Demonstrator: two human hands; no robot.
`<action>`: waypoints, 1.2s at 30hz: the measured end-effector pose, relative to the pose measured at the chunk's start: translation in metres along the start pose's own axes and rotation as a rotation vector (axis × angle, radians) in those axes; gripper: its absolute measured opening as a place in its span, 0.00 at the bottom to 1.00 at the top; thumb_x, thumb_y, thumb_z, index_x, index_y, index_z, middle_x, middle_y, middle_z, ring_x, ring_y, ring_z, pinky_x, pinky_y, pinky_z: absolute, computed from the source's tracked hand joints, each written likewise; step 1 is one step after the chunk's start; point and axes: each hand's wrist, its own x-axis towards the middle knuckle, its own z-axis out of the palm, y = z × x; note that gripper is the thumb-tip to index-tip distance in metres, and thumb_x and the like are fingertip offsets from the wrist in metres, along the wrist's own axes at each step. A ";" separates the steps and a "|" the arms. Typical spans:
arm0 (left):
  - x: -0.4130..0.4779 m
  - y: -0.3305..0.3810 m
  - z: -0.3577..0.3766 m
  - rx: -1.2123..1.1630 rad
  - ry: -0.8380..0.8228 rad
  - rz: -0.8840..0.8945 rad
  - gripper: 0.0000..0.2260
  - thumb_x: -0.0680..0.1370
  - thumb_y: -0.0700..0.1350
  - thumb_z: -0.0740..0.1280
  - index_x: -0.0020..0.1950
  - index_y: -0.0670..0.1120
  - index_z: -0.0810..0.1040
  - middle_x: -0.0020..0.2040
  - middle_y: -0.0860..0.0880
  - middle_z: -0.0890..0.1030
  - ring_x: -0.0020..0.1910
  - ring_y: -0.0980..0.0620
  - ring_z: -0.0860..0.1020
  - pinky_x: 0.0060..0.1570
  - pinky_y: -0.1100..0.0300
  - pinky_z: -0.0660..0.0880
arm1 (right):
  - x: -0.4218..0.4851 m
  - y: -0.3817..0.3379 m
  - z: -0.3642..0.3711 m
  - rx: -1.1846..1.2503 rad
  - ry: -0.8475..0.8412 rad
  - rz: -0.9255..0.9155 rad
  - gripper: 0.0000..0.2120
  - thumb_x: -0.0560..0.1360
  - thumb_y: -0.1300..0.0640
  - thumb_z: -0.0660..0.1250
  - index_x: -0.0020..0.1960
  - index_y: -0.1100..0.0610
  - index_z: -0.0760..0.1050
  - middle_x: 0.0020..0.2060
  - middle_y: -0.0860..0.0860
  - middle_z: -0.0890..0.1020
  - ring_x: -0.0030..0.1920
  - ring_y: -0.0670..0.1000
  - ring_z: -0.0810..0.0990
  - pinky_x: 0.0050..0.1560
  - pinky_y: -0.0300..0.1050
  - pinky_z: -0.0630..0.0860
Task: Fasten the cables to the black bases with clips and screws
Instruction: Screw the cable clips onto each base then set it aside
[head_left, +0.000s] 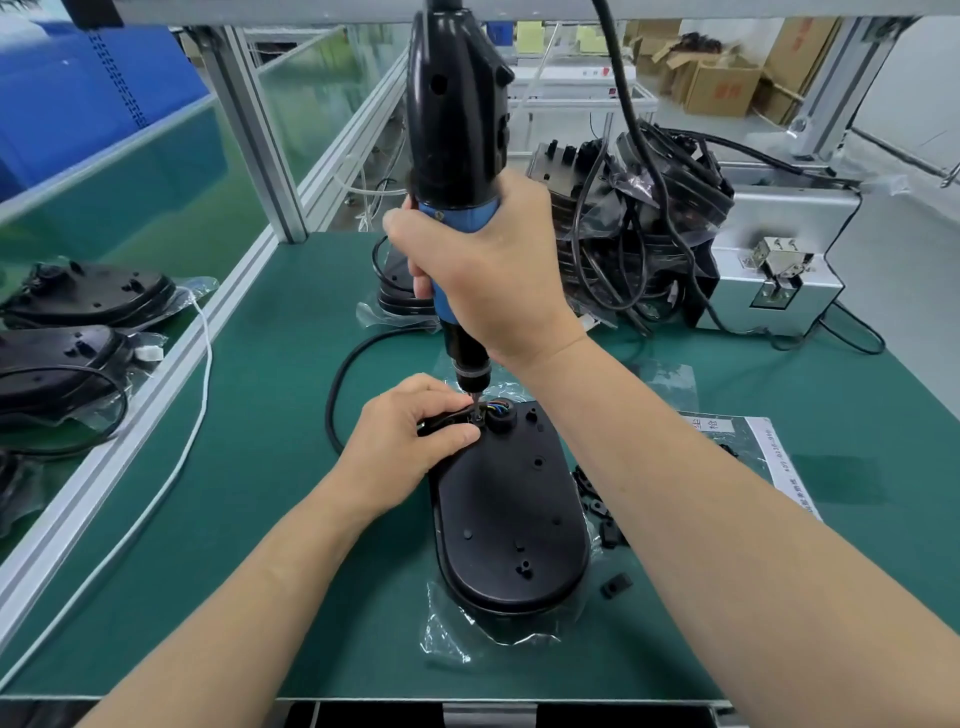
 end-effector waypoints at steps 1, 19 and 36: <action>-0.001 0.000 0.000 -0.011 0.001 -0.004 0.09 0.72 0.43 0.75 0.52 0.48 0.84 0.44 0.62 0.78 0.44 0.65 0.76 0.47 0.76 0.67 | 0.001 0.001 0.001 0.001 -0.010 0.005 0.12 0.66 0.64 0.69 0.41 0.72 0.72 0.26 0.54 0.73 0.25 0.54 0.73 0.27 0.50 0.73; -0.013 0.002 0.017 0.118 0.178 0.181 0.08 0.76 0.44 0.70 0.52 0.43 0.84 0.47 0.55 0.79 0.47 0.58 0.78 0.52 0.69 0.71 | 0.015 -0.003 -0.002 0.068 -0.154 0.137 0.08 0.70 0.70 0.69 0.38 0.63 0.71 0.26 0.55 0.73 0.25 0.53 0.71 0.29 0.45 0.71; -0.012 -0.002 0.018 0.162 0.219 0.192 0.09 0.75 0.44 0.73 0.53 0.44 0.84 0.48 0.54 0.80 0.48 0.59 0.77 0.54 0.71 0.71 | 0.006 0.002 -0.005 0.064 0.007 0.046 0.10 0.65 0.65 0.69 0.40 0.72 0.72 0.26 0.57 0.74 0.24 0.54 0.72 0.28 0.48 0.71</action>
